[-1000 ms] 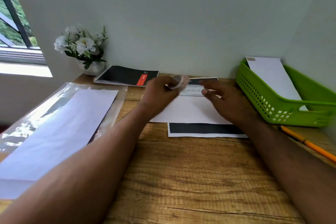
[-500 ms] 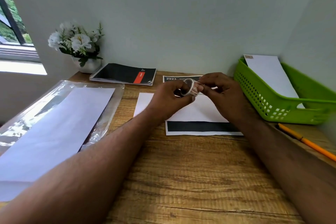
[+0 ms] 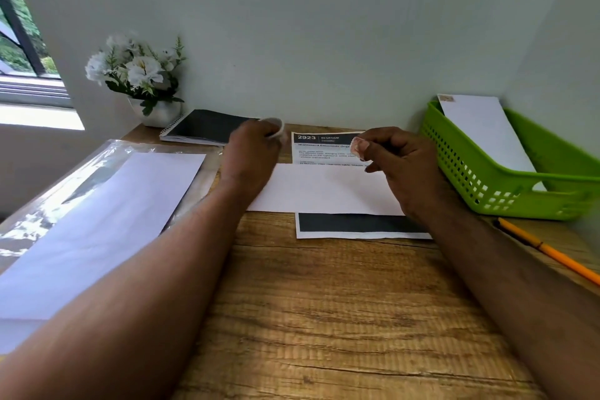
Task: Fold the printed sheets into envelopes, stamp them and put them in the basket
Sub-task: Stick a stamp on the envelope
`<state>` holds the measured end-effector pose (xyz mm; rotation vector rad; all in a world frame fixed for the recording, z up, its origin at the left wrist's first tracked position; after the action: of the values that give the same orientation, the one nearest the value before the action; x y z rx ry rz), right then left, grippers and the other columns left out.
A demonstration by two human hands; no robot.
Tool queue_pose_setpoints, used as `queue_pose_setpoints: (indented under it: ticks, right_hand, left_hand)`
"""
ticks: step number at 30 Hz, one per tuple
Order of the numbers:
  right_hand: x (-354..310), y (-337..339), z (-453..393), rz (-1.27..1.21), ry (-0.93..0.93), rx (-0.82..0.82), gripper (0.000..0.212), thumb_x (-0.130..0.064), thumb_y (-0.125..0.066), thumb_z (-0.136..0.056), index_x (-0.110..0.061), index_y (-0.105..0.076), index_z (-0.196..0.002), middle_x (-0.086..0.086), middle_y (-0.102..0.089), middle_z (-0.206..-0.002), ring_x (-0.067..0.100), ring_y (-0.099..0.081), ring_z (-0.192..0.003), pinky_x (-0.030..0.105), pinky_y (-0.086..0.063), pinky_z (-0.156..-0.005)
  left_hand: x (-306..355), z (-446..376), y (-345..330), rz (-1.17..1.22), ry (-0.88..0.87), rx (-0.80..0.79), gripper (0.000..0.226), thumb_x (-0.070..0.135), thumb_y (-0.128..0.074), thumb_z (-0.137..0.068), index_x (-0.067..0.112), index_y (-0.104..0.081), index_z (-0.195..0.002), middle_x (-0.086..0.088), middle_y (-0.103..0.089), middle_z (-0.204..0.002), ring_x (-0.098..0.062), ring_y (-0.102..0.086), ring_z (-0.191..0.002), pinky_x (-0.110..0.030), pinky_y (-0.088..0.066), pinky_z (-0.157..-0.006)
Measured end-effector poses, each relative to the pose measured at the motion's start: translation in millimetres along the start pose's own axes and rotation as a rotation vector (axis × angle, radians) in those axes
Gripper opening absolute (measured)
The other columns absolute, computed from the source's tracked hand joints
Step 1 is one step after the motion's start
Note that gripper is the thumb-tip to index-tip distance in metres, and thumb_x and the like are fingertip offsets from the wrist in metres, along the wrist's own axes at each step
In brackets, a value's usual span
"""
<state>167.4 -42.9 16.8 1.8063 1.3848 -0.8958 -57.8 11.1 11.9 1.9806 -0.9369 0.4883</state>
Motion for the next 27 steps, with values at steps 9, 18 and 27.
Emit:
queue_pose_setpoints:
  ticks: [9,18,27]
  right_hand:
    - [7,0,-3,0.126,0.019,-0.079,0.012,-0.009,-0.067,-0.087,-0.014,-0.073,-0.097,0.007,-0.069,-0.102,0.022,-0.067,-0.088,0.031,-0.054,-0.062]
    - [12,4,-4,0.176,0.008,-0.086,0.013,-0.012,-0.069,-0.086,-0.008,-0.074,-0.098,0.006,-0.069,-0.101,0.021,-0.067,-0.086,0.029,-0.056,-0.062]
    - [18,24,-12,0.205,-0.096,-0.111,0.007,-0.013,-0.072,-0.083,-0.014,-0.074,-0.089,0.002,-0.070,-0.093,0.016,-0.065,-0.076,0.026,-0.052,-0.058]
  left_hand:
    - [-35,-13,-5,-0.190,0.095,-0.096,0.027,0.013,-0.054,-0.094,0.013,-0.069,-0.117,-0.011,-0.063,-0.119,-0.026,-0.059,-0.108,-0.028,-0.044,-0.087]
    - [-35,-11,2,-0.128,0.138,-0.032,0.024,0.004,-0.059,-0.088,0.009,-0.072,-0.108,-0.014,-0.067,-0.112,-0.029,-0.063,-0.101,-0.031,-0.050,-0.083]
    - [57,40,-70,-0.314,-0.334,-0.638,0.044,0.034,-0.045,-0.100,0.031,-0.041,-0.144,0.004,-0.032,-0.155,-0.021,-0.029,-0.141,-0.042,-0.026,-0.116]
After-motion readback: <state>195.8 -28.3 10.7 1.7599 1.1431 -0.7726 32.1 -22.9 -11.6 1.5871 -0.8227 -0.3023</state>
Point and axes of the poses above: each hand's wrist, its own z-axis away from the middle knuckle, its own y-axis out of the back of the hand, x = y × z, the point moved 6 cm from there along -z, towards the middle knuckle
